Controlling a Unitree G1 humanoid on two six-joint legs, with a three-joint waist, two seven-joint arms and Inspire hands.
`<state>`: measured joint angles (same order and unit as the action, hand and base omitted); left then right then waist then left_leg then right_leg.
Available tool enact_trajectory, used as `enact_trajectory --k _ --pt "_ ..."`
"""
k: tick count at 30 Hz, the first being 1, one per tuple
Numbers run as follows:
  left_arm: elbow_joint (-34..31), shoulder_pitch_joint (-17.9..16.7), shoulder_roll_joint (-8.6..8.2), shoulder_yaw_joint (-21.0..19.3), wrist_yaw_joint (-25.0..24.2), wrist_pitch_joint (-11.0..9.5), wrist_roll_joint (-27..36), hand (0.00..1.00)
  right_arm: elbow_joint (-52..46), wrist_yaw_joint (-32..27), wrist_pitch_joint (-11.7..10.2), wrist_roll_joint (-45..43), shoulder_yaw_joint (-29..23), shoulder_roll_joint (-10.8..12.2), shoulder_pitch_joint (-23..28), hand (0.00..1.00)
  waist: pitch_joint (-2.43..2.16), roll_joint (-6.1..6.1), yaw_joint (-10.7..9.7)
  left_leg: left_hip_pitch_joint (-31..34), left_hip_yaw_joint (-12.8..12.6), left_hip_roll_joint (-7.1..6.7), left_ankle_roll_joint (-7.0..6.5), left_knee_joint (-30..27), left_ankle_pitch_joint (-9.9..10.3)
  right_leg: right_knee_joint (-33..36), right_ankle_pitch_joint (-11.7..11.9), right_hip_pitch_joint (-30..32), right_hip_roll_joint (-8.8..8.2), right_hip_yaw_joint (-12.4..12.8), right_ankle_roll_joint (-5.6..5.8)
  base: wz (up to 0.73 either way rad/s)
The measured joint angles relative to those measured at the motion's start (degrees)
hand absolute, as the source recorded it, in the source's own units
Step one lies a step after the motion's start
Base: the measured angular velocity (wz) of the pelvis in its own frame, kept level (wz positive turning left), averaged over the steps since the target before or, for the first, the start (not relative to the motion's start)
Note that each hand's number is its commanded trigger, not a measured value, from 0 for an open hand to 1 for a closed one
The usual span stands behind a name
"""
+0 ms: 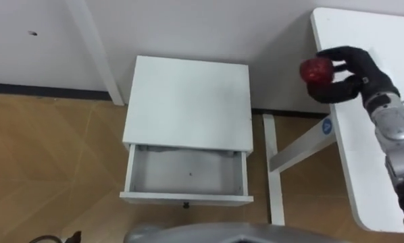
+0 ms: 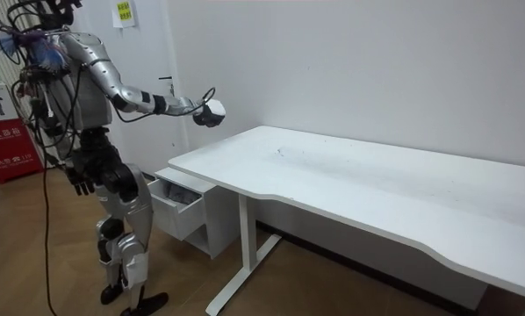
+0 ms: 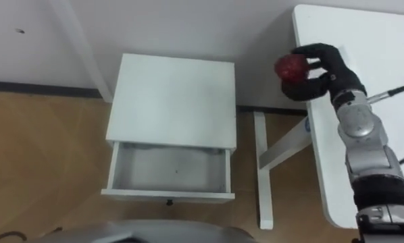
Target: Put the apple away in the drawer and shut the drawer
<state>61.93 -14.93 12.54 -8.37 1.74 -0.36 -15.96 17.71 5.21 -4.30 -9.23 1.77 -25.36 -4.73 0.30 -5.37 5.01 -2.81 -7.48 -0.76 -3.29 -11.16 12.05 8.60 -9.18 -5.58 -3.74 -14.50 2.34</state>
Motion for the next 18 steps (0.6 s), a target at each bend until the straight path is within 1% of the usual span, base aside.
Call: enact_trajectory --k 2,4,5,6,8,10,13,18 --pt "0.0 0.2 -0.08 1.4 0.0 0.0 0.1 0.00 -3.0 1.8 0.0 -0.1 2.4 1.3 0.3 1.00 0.08 0.09 0.8 -0.4 0.4 -0.05 0.00 0.0 0.0 0.0 0.0 -0.5 -0.03 0.0 0.00 0.10" --pt "0.0 0.4 -0.16 2.2 0.0 0.1 0.1 0.00 -3.5 2.9 0.0 -0.1 3.9 2.5 0.3 1.00 0.15 0.19 1.4 -0.4 0.9 -0.11 0.00 0.0 0.0 -0.1 0.0 -0.8 -0.03 -0.1 0.00 0.16" --pt "0.1 1.0 -0.17 2.7 0.0 0.3 0.0 0.00 -3.5 3.9 0.1 -0.4 4.2 3.6 0.3 1.00 0.27 0.37 1.4 -0.2 1.6 -0.16 0.00 -0.1 0.0 -0.1 0.0 -0.9 -0.04 -0.7 0.00 0.23" --pt "0.1 1.4 -0.16 3.1 0.0 0.5 0.0 0.00 -3.5 4.2 0.1 -0.8 4.4 3.9 0.3 1.00 0.31 0.43 1.4 0.0 1.6 -0.16 0.00 0.0 0.0 0.0 0.0 -0.9 -0.05 -1.0 0.00 0.20" --pt "0.5 2.0 -0.47 3.2 0.0 0.9 0.0 0.00 -5.3 5.5 0.5 -3.4 6.6 4.9 0.3 1.00 0.55 0.84 2.1 0.4 1.4 -0.07 0.00 -0.1 0.0 0.0 0.0 -0.4 -0.02 -1.4 0.00 -0.02" --pt "1.0 2.1 -0.47 3.4 0.1 1.1 0.0 0.00 -6.3 6.9 0.5 -5.4 8.4 5.3 0.4 1.00 0.44 1.20 2.3 0.7 1.4 -0.06 0.00 -0.1 0.0 0.0 0.0 -0.1 -0.02 -1.3 0.00 -0.03" --pt "1.0 2.1 -0.56 4.1 0.1 1.2 0.1 0.00 -6.6 9.3 0.6 -7.3 10.6 5.6 1.1 1.00 0.01 1.67 2.7 0.7 1.4 -0.06 0.01 -0.1 0.0 0.0 0.0 -0.1 -0.04 -1.3 0.00 0.00" --pt "1.0 2.2 -0.59 4.4 0.2 1.1 -0.6 0.00 -7.5 12.9 0.6 -10.8 11.3 6.1 1.6 1.00 -0.04 1.65 3.1 0.7 1.3 -0.07 0.01 -0.1 0.0 0.0 0.0 0.0 -0.03 -1.4 0.00 0.00"
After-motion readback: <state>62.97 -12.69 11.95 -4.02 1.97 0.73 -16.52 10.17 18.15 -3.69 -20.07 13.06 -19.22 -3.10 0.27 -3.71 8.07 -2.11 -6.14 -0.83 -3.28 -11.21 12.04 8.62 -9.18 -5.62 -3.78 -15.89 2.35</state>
